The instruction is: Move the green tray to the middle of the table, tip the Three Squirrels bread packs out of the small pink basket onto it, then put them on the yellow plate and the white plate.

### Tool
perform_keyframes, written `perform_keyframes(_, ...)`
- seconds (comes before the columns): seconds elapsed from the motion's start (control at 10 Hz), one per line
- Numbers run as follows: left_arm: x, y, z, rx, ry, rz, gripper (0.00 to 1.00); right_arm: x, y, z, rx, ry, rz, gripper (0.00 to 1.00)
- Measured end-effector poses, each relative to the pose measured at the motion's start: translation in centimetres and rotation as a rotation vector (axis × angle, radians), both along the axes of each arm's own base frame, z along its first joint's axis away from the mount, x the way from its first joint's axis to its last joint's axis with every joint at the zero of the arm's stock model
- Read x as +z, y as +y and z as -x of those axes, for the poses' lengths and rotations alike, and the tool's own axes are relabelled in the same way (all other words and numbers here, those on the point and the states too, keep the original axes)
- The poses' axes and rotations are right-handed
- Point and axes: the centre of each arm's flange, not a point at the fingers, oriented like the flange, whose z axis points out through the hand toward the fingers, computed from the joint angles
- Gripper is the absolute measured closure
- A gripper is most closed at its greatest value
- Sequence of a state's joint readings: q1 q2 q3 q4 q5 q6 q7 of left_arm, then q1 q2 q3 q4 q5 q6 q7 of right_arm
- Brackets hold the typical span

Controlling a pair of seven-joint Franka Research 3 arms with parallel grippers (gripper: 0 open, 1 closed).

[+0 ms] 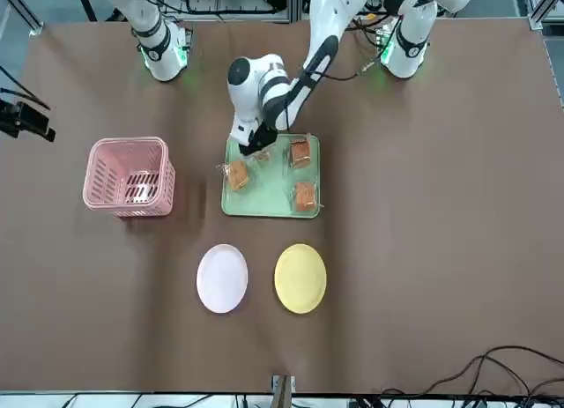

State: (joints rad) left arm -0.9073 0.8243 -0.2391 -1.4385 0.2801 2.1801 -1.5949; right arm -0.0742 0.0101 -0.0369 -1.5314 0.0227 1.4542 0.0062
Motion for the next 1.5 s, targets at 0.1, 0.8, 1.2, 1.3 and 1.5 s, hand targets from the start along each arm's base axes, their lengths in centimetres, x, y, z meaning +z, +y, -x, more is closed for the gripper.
perform_keyframes(0.1,0.4,0.4,-1.1,0.015,-0.006,0.005,0.0,0.0,-0.1,0.0,-0.003,0.0,0.0,0.02)
perform_keyframes(0.8,8.0,0.0,-1.9,0.034,0.005,0.077,0.0,0.0,-0.7,0.1,-0.012,0.004,0.0,0.02)
perform_keyframes(1.2,5.7,-3.3,5.4,-0.119,-0.004,0.038,0.0,-0.1,-0.7,0.1,-0.013,0.005,-0.001,0.02)
perform_keyframes(1.3,5.2,-3.2,5.3,-0.163,-0.019,0.023,0.0,-0.1,-0.7,0.1,-0.013,0.006,-0.001,0.02)
perform_keyframes(1.5,4.7,-2.7,3.5,-0.272,-0.072,-0.009,0.0,-0.1,-0.7,0.1,-0.014,0.006,-0.001,0.02)
